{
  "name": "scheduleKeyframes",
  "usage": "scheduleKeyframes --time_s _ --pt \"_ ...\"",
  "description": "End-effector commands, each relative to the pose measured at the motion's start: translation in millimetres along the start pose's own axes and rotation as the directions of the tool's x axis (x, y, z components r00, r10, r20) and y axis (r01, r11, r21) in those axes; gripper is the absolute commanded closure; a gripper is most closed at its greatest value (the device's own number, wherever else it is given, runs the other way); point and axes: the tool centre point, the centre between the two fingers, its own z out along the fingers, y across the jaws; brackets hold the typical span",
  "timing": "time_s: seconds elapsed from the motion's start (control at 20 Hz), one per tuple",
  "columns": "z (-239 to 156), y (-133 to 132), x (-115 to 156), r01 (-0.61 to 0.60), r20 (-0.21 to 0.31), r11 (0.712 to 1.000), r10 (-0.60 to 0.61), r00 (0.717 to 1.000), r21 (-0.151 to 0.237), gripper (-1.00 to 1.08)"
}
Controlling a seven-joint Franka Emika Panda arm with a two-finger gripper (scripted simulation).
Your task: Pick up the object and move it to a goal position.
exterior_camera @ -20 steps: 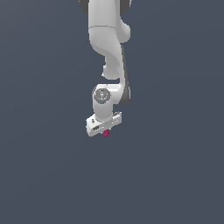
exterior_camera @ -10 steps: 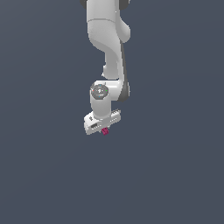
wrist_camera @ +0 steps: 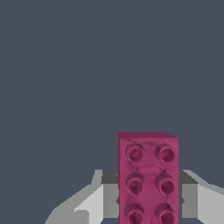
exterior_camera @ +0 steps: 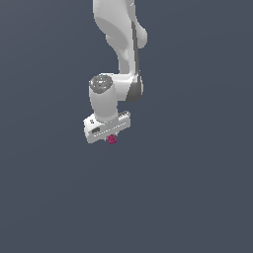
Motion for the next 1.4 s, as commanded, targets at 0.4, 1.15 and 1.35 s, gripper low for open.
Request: scheduleKeyframes --time_s 0.4,1.15,1.35 --pt "-118.7 36.5 -23.8 0.001 -0.002 1.0 -0.001 1.0 0.0 1.08" --pt "-269.7 86.7 -51.3 0.001 -0.002 1.0 -0.001 1.0 0.0 1.08" --pt "-295.2 96.0 -55.1 0.0 -0.001 1.0 0.0 1.0 0.0 1.08"
